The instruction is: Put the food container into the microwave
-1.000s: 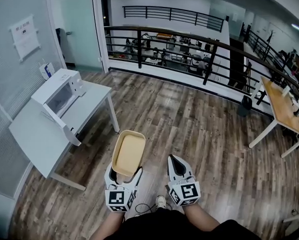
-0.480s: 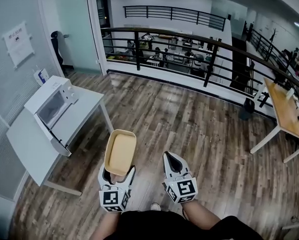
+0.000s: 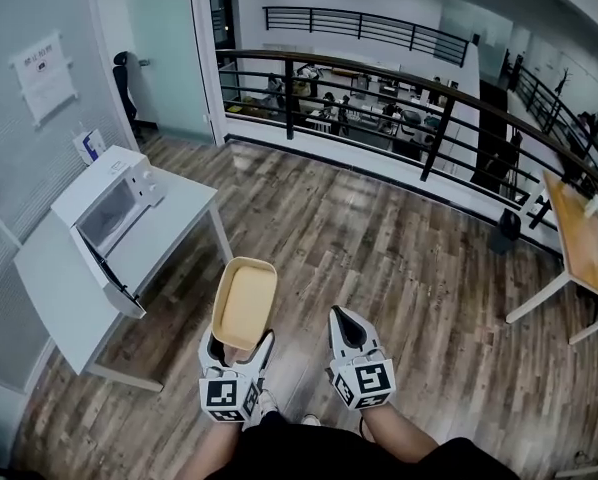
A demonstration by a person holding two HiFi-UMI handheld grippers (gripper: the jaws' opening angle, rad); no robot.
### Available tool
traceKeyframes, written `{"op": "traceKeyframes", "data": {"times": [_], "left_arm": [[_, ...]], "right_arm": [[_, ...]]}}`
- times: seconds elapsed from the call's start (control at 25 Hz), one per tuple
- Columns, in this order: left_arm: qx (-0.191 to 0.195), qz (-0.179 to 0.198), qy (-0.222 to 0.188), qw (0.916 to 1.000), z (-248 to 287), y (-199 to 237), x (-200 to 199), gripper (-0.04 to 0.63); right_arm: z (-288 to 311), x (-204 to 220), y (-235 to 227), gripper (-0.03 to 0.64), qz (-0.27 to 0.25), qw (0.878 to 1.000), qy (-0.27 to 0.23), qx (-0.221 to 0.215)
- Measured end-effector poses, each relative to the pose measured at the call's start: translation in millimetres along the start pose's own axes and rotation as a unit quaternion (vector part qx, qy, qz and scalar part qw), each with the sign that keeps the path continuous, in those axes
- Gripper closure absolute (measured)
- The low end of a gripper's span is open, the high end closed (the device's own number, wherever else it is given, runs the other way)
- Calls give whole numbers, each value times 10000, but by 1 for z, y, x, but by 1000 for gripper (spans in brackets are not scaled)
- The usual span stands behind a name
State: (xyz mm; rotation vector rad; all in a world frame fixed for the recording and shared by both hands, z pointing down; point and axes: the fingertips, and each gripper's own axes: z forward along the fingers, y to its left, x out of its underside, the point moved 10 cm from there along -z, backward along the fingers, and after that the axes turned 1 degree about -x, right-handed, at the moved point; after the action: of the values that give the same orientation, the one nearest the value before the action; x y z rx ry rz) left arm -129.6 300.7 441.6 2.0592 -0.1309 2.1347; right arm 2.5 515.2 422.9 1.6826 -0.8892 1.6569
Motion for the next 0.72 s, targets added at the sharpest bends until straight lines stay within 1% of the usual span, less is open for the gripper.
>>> {"op": "traceKeyframes", "data": {"times": [0.08,0.24,0.44,0.72], "left_arm": [[-20,-16,20,10000,12,12,2,109],[75,-158,107,9998,33,37,5,109],[80,-55,106,9999,58,72,5,109],[48,82,37,9999,81,119,-1,109]], "right_arm": [[15,-1,2,612,-58,10000,0,-25],[49,3,8,612,-225,9997,97,22],[99,7,23,612,-352,9993,105,45],[162,4,50,612,-414,9991,62,-99]]}}
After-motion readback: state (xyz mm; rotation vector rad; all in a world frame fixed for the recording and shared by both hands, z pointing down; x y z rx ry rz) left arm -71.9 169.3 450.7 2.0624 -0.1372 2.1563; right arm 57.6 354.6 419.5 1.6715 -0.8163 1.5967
